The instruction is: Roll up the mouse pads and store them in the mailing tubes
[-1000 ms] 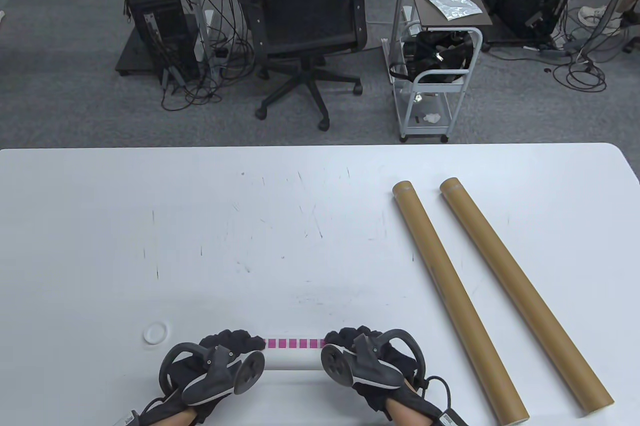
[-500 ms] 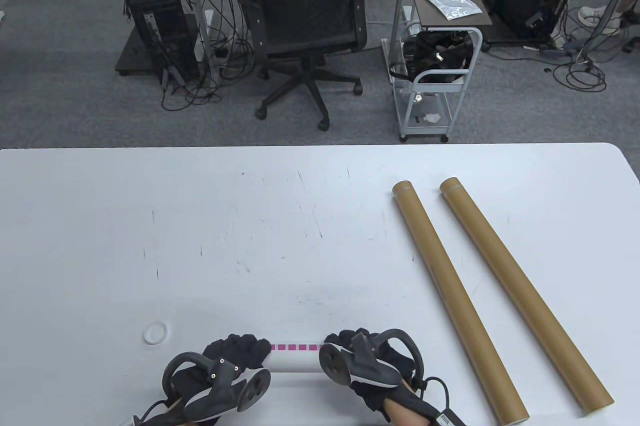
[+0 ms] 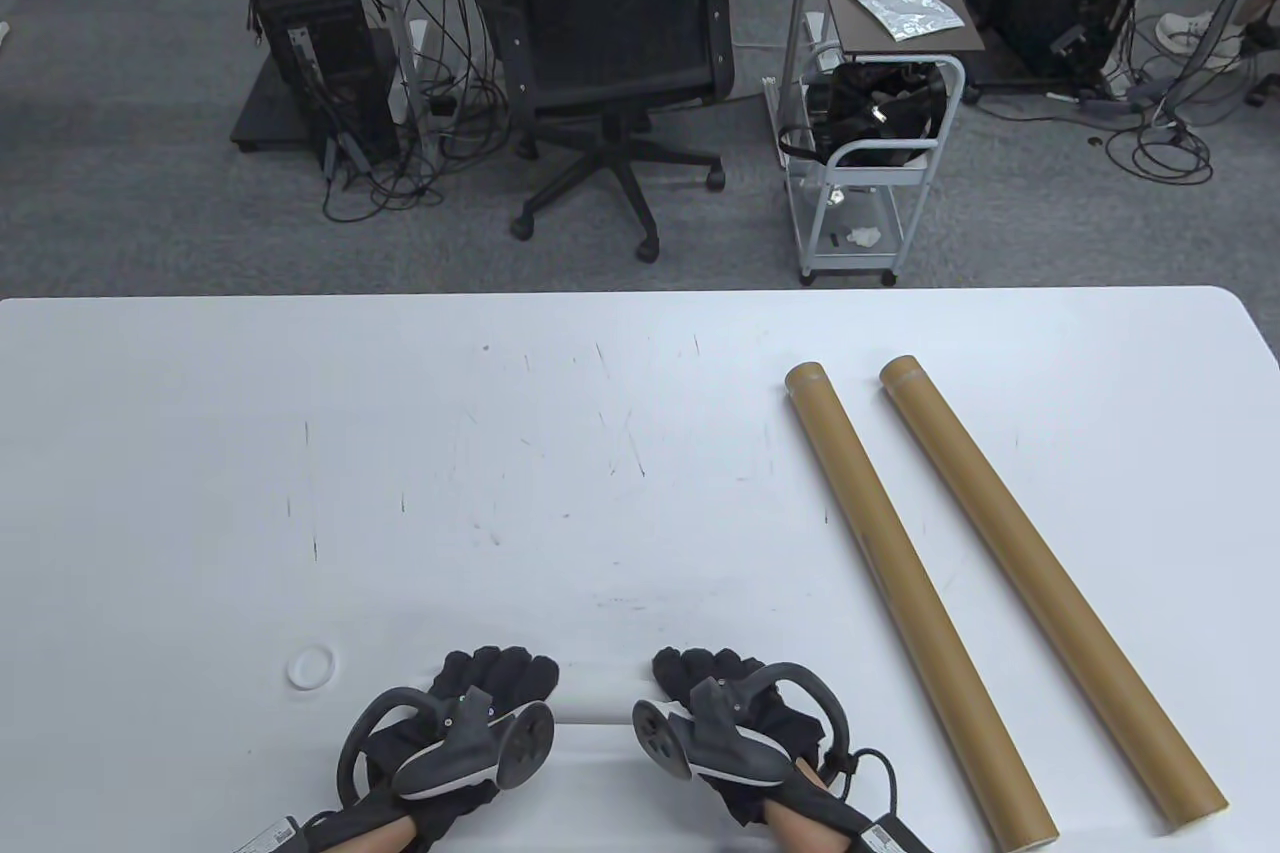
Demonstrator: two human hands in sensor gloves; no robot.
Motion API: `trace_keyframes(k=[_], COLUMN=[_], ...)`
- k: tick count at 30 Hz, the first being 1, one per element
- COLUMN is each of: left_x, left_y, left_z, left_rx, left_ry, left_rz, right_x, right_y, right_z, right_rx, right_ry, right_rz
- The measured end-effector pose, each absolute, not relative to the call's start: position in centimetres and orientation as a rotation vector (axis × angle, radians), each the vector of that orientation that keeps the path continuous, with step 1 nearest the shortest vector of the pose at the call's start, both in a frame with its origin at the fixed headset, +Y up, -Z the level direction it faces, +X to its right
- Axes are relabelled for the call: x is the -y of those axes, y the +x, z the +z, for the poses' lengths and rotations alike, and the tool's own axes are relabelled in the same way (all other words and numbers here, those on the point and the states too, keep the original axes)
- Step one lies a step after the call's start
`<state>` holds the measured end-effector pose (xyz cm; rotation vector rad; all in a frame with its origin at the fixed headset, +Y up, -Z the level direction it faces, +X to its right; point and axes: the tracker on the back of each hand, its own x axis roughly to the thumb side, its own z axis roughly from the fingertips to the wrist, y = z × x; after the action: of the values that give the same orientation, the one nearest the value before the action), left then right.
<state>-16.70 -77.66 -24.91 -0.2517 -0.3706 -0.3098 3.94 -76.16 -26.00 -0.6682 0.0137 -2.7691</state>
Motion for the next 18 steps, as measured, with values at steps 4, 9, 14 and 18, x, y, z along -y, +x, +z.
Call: trace_keyframes(k=[4,9,14,18], left_x=[76.9,76.0,74.0,73.3], left_y=[-16.3,-17.2,-18.5,-20.3], left_z=[-24.0,-23.6,-23.5,-24.4], left_rx=[0.401,0.369,0.32,0.342], left_ry=[-0.057,0.107,0.271,0.194], left_rz=[-0.443,-0.47,-0.418,-0.258], right_x=[75.6,75.0,73.7,72.9], right_y=[4.1,4.4,3.8,0.9], right_z=[-25.9,-26.2,-25.4,-23.2], right_rx=[0.159,0.443,0.174,-0.494], right_ry=[-0.756,-0.883,-0.897,-0.843], right_rz=[-2.931,-3.165,-3.182,-2.69])
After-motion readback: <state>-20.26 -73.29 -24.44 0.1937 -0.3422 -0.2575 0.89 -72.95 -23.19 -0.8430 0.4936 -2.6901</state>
